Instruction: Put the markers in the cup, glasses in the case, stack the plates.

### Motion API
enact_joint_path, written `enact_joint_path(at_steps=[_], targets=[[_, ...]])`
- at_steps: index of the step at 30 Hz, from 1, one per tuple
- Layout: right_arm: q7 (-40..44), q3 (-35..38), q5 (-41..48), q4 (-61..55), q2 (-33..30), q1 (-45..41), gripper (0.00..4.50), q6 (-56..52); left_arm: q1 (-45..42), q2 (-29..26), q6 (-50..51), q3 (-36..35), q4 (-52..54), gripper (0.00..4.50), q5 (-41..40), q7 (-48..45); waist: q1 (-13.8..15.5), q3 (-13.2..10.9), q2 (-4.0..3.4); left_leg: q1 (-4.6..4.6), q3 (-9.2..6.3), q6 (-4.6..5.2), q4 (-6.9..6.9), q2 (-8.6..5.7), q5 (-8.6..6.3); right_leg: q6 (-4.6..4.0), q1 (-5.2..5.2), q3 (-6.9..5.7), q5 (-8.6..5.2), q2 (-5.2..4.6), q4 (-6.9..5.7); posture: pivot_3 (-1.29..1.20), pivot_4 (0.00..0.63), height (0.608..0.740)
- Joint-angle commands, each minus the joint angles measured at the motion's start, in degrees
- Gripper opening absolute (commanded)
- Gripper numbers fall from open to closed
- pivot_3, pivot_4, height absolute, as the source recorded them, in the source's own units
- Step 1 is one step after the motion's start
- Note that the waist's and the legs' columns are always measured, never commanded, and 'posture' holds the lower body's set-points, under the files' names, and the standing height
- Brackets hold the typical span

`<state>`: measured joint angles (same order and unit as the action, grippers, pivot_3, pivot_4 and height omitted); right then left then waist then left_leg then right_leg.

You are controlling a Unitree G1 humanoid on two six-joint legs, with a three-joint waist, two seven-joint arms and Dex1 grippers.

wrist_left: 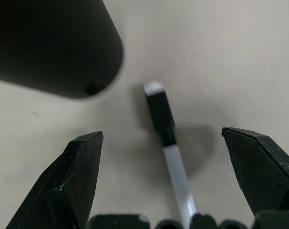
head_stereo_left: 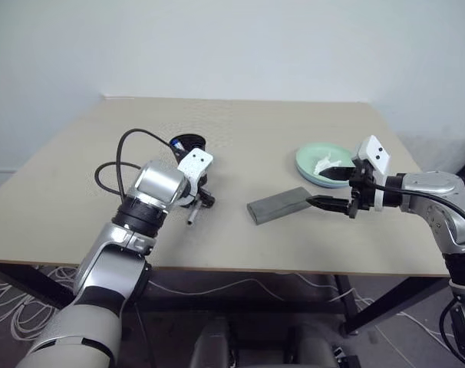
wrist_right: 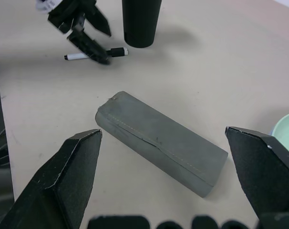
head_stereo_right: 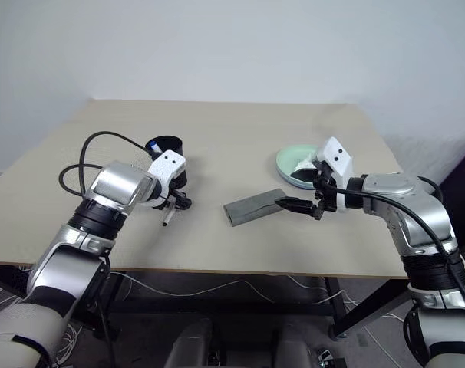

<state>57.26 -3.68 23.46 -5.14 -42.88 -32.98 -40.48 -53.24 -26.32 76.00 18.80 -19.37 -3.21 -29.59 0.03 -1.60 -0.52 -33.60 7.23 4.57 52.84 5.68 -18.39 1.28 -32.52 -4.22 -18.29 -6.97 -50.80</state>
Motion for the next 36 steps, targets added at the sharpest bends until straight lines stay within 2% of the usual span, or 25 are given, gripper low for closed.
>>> enact_joint_path(at_steps=[1,9,10,12,22,26,30,36], targets=[[0.17,0.54,-0.03,-0.45,0.12,-1.94,4.5,0.98,0.79,0.81,0.85,-1.16,1.85,4.23,-0.22,1.19,0.09,0.01,-0.01,0.0,-0.01,0.0,-0.01,0.0,0.0,0.0,0.01,-0.01,0.0,0.0,0.0,0.0,0.0,0.639],[0.29,0.67,-0.29,-0.77,0.22,-1.76,4.5,0.96,2.17,0.97,0.39,-0.98,1.24,4.23,-0.05,1.95,0.14,0.02,-0.02,0.03,-0.01,0.0,-0.01,-0.01,0.0,-0.01,0.03,-0.01,0.0,-0.01,-0.01,0.0,0.0,0.639],[0.25,0.69,-0.29,-0.86,0.24,-1.69,4.5,0.96,2.22,1.01,0.43,-0.93,1.22,4.06,-0.07,1.94,0.14,0.02,-0.03,0.03,-0.01,0.0,-0.01,-0.01,0.0,-0.01,0.04,-0.01,0.0,-0.01,-0.01,0.0,0.0,0.639],[0.21,0.71,-0.29,-0.95,0.25,-1.62,4.5,0.98,2.23,1.1,0.57,-0.93,1.17,3.65,-0.2,1.82,0.14,0.03,-0.03,0.03,-0.01,0.0,-0.01,-0.01,0.0,-0.01,0.04,-0.01,0.0,-0.01,-0.01,0.0,0.0,0.639],[-0.02,0.76,-0.44,-0.99,0.43,-1.51,4.5,1.36,1.74,1.12,1.03,-1.92,-0.31,0.12,-0.91,2.56,-0.01,0.05,-0.06,0.1,-0.04,0.0,-0.07,0.01,0.0,-0.03,0.03,-0.01,0.02,0.03,-0.04,0.0,0.0,0.639],[0.05,0.74,-0.48,-0.9,0.44,-1.59,4.5,1.5,1.99,0.71,-1.47,-1.23,1.05,0.05,-1.16,1.63,-0.04,0.06,-0.09,0.11,-0.04,0.0,-0.1,0.02,0.01,-0.03,0.04,-0.02,0.02,0.04,-0.04,0.0,0.0,0.639],[0.17,0.62,-0.51,-0.81,0.5,-1.66,4.5,1.57,2.45,1.51,-8.63,-2.65,7.06,0.05,-3.58,-1.82,0.2,0.06,-0.09,0.1,-0.04,-0.01,-0.09,0.01,0.02,-0.03,0.04,-0.01,0.02,0.02,-0.02,0.0,0.0,0.639],[0.3,0.52,-0.59,-0.63,0.58,-1.84,4.5,1.65,0.11,4.39,-17.48,-10.28,14.18,0.05,-8.98,-4.9,0.4,0.06,-0.08,-0.04,0.04,-0.17,-0.01,-0.09,0.09,-0.17,0.03,0.06,0.09,-0.06,0.15,0.0,0.0,0.639]])
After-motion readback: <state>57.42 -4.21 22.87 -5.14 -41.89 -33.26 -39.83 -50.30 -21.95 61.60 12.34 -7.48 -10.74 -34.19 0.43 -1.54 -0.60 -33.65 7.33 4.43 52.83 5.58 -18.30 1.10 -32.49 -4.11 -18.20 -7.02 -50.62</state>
